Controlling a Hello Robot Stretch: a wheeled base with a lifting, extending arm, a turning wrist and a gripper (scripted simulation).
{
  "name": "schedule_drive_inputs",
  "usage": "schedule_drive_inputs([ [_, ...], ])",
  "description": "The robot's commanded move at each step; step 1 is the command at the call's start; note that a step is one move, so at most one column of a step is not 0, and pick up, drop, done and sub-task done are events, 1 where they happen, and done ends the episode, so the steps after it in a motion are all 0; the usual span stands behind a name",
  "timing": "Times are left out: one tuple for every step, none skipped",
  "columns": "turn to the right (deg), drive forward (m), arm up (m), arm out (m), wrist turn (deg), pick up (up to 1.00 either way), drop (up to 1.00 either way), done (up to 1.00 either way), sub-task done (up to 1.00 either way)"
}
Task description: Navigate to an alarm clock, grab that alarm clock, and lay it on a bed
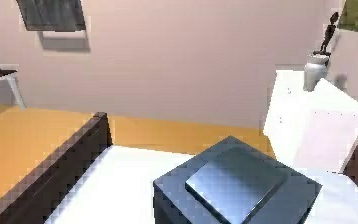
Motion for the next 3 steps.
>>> schedule_drive_inputs([
  [-45.0,0.0,0.0,0.0,0.0,0.0,0.0,0.0,0.0],
  [-12.0,0.0,0.0,0.0,0.0,0.0,0.0,0.0,0.0],
  [0.0,0.0,0.0,0.4,0.0,0.0,0.0,0.0,0.0],
])
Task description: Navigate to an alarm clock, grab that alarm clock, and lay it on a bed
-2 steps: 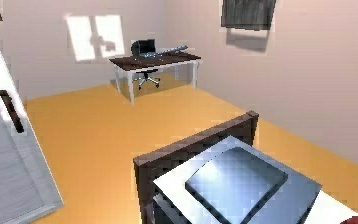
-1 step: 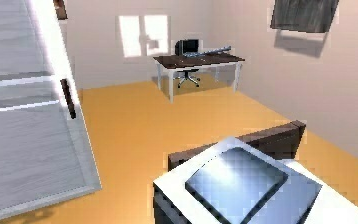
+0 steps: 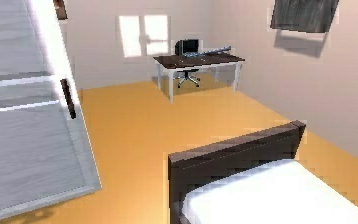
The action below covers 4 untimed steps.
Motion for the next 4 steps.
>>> schedule_drive_inputs([
  [0.0,0.0,0.0,0.0,45.0,0.0,0.0,0.0,0.0],
  [0.0,0.0,0.0,0.0,42.0,0.0,0.0,0.0,0.0],
  [0.0,0.0,-0.32,0.0,0.0,0.0,0.0,0.0,0.0],
  [0.0,0.0,-0.32,0.0,0.0,0.0,0.0,0.0,0.0],
])
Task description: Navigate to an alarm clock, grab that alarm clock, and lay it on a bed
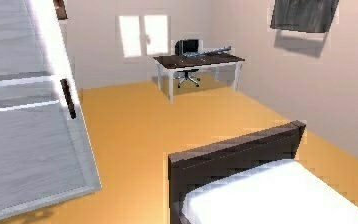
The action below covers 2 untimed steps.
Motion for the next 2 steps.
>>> schedule_drive_inputs([
  [0.0,0.0,0.0,0.0,0.0,0.0,1.0,0.0,0.0],
  [0.0,0.0,0.1,0.0,0.0,0.0,0.0,0.0,0.0],
])
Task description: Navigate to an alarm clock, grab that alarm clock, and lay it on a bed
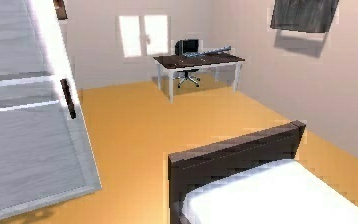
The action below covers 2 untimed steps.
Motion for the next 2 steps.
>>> schedule_drive_inputs([
  [0.0,0.0,0.0,-0.08,0.0,0.0,0.0,0.0,0.0],
  [0.0,0.0,0.0,0.0,0.0,0.0,0.0,1.0,0.0],
])
